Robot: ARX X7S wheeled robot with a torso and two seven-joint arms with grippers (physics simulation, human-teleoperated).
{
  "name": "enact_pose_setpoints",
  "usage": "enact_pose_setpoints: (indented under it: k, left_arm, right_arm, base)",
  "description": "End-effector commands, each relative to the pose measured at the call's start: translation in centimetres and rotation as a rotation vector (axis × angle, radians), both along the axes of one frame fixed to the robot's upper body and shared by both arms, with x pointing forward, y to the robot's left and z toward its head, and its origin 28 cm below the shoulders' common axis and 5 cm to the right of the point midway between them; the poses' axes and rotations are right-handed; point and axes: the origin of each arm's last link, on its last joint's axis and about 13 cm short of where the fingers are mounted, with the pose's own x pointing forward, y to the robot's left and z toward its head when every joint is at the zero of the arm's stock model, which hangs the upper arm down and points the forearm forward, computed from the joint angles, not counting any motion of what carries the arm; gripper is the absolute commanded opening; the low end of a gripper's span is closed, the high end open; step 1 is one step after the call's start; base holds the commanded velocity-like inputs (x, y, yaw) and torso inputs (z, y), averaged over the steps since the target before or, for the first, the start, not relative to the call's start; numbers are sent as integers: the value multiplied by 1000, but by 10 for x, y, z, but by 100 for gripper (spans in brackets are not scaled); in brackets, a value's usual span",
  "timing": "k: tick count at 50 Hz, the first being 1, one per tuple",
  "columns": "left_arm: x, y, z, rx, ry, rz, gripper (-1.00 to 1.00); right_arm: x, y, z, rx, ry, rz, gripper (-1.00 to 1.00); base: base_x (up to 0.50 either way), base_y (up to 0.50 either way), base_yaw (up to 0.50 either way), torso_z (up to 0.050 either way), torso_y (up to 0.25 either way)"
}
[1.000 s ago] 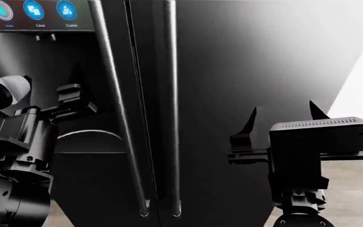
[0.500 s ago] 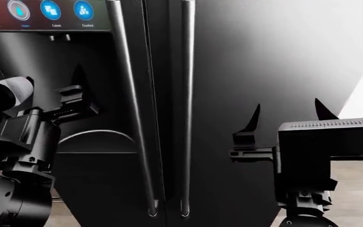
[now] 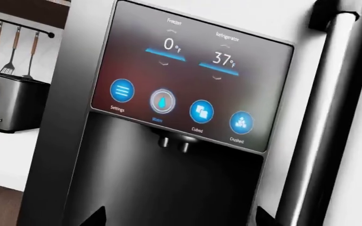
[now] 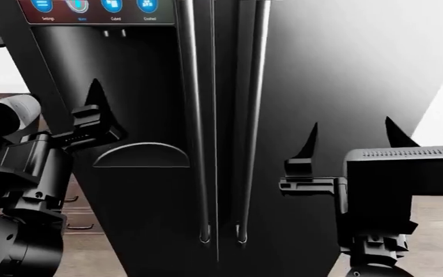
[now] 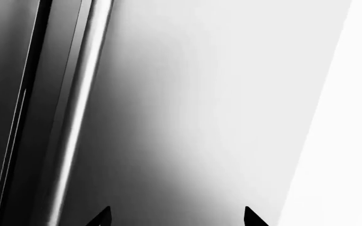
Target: Open the fridge door
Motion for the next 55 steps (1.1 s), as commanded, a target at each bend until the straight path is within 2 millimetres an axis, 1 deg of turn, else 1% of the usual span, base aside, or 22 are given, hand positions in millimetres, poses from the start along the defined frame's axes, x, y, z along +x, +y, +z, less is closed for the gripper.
enact_pose_setpoints:
  k: [1,24,29,32,37,44,49,50,55]
  left_arm:
    - [4,4,-1,-39,-14,9,100]
    - [4,3,-2,-33,-14,17,100]
    - [2,2,-1,-29,-17,7,100]
    - [-1,-4,3,-2,-35,-5,100]
    - [2,-18,16,23,-41,-36,100]
    - [6,-42,21,64,-23,-135,100]
    - [16,-56,27,90,-15,-180,100]
    - [16,-58,28,78,1,-207,100]
    - [24,-70,37,61,12,-224,100]
  right_arm:
    - [0,-1,2,24,-15,-3,100]
    - [-1,-2,1,24,-21,2,100]
    - [1,-2,1,22,-2,-8,100]
    - [3,-1,0,28,14,-4,100]
    - [7,-2,1,42,30,-10,100]
    - [7,-3,-1,48,49,-12,100]
    - [7,-4,-2,51,57,-11,100]
    - [8,-4,-2,52,58,-10,100]
    - [9,-4,-4,57,65,-5,100]
  base:
    - [-500,-83,0,0,0]
    - [-499,-169,0,0,0]
    - [0,0,0,0,0]
    - [0,0,0,0,0]
    - [0,0,0,0,0]
    - [0,0,0,0,0]
    - [0,0,0,0,0]
    - [0,0,0,0,0]
    - [0,0,0,0,0]
